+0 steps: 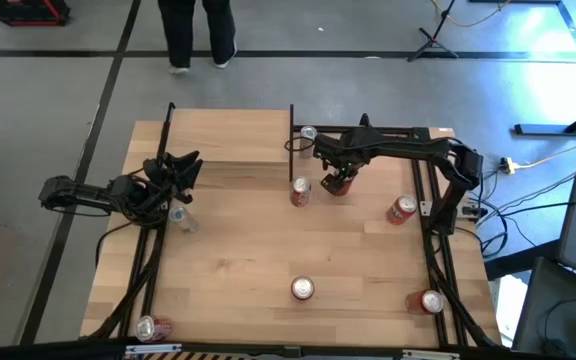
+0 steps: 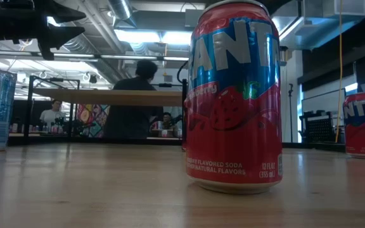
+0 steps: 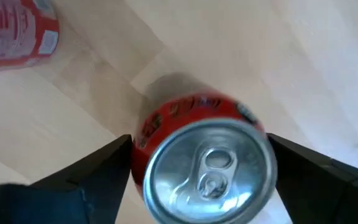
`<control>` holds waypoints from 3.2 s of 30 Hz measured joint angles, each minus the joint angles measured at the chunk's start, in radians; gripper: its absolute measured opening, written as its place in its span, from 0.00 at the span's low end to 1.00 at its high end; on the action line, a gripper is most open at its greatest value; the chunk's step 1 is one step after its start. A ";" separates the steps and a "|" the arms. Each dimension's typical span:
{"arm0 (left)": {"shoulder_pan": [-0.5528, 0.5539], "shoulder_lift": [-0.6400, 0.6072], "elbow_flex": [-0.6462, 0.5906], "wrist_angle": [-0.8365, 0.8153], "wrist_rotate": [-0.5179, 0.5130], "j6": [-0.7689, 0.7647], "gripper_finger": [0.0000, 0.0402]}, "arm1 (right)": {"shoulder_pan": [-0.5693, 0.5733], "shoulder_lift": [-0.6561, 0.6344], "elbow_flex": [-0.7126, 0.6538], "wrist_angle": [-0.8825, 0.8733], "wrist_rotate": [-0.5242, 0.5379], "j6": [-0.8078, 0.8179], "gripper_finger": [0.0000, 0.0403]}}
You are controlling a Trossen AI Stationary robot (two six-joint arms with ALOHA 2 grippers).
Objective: Place canned beverage on shelf
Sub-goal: Put the top red-black soda can on the shelf
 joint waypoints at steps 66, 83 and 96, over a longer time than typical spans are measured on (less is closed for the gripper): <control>0.000 0.191 0.639 -0.940 -0.003 -0.057 0.46 | -0.001 -0.163 0.489 -0.103 0.082 -0.280 0.66; 0.000 0.216 0.676 -1.039 0.004 -0.106 0.46 | -0.001 0.190 0.921 -0.097 -0.037 -0.184 0.66; 0.000 0.226 0.676 -1.036 -0.016 -0.098 0.46 | -0.009 0.269 0.913 0.040 -0.015 -0.169 0.66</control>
